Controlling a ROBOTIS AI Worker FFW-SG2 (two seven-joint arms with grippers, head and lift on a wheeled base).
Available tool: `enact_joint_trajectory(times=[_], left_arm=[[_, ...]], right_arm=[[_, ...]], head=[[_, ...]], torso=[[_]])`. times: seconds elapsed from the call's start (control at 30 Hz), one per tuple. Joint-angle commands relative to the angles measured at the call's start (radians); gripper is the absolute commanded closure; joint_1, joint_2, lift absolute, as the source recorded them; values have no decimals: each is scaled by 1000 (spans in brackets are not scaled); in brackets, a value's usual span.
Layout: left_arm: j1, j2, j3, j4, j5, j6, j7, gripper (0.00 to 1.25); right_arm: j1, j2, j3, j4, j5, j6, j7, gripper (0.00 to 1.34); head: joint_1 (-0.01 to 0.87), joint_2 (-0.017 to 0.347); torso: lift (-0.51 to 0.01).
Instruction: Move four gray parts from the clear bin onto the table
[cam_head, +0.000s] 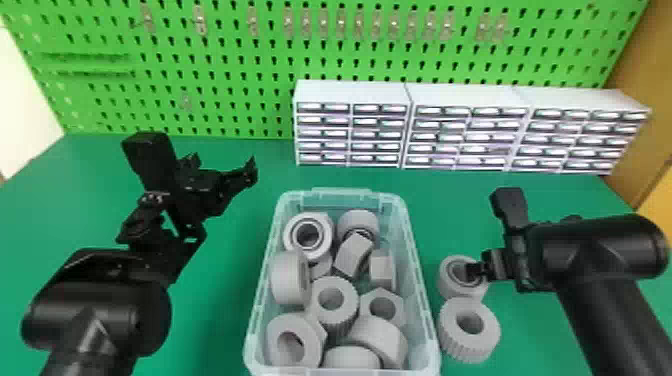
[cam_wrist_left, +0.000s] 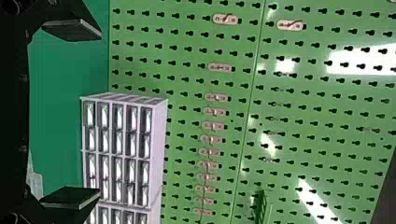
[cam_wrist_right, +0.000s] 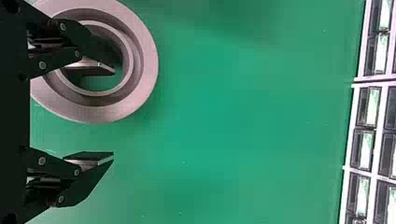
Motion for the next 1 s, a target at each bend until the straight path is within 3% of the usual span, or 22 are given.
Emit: enact_joint_trajectory(times=[0.0, 0.37, 0.57, 0.97], left_arm=[[1, 0, 0, 0, 0, 0, 0, 107], [5, 0, 3, 0, 0, 0, 0, 107], [5, 0, 3, 0, 0, 0, 0, 107], [5, 0, 3, 0, -6, 0, 0, 107]], right_arm=[[0, 0, 0, -12, -5, 2, 0, 596], [0, -9, 41, -240, 22, 109, 0, 529], [-35, -11, 114, -352, 35, 216, 0, 533], [-77, 9, 250, -420, 3, 281, 0, 529]], head=[[678, 34], [678, 34], [678, 34], [678, 34]], torso=[[-50], [-50], [-50], [-50]])
